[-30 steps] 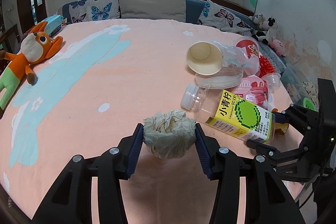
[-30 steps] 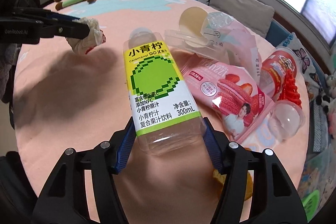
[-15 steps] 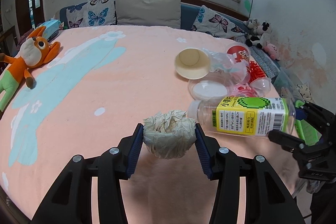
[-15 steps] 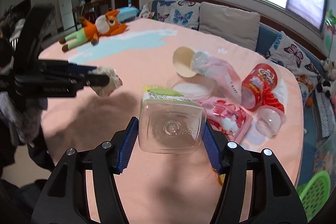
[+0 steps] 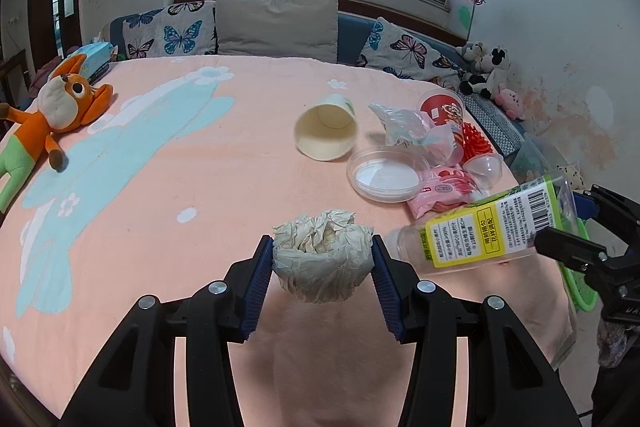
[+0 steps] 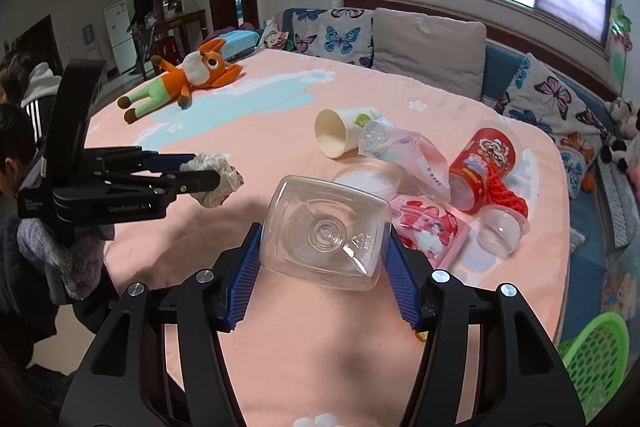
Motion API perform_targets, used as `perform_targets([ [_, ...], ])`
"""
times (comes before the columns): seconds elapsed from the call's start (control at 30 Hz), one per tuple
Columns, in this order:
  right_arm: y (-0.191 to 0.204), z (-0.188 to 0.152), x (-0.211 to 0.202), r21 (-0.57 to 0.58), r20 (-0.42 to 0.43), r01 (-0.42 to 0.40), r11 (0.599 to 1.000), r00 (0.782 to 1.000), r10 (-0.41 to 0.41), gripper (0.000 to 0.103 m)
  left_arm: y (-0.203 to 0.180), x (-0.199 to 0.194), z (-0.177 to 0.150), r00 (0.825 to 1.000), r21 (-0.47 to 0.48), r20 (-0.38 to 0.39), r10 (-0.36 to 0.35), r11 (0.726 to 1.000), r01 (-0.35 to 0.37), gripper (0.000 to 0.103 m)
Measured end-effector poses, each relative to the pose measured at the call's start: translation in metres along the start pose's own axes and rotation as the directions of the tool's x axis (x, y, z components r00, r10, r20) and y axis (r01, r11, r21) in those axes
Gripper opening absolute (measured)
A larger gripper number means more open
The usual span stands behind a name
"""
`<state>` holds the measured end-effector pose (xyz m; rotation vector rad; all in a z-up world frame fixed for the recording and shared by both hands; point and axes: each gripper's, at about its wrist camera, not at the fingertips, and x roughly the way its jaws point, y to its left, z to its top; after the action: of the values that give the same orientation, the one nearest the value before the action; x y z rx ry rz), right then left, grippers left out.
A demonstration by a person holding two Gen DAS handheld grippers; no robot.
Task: Collect trash
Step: 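Carry the bottle into the green basket and release it with the right gripper while the left carries the tissue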
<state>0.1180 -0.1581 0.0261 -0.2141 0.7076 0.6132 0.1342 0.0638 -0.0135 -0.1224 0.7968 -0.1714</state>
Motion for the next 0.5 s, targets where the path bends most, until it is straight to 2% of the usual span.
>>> perform_targets([
  [0.5, -0.017, -0.005, -0.049, 0.068, 0.025, 0.02, 0.997, 0.999, -0.022, 0.058, -0.031, -0.007, 0.008, 0.998, 0.045, 0.012, -0.056, 0.997, 0.055, 0.047],
])
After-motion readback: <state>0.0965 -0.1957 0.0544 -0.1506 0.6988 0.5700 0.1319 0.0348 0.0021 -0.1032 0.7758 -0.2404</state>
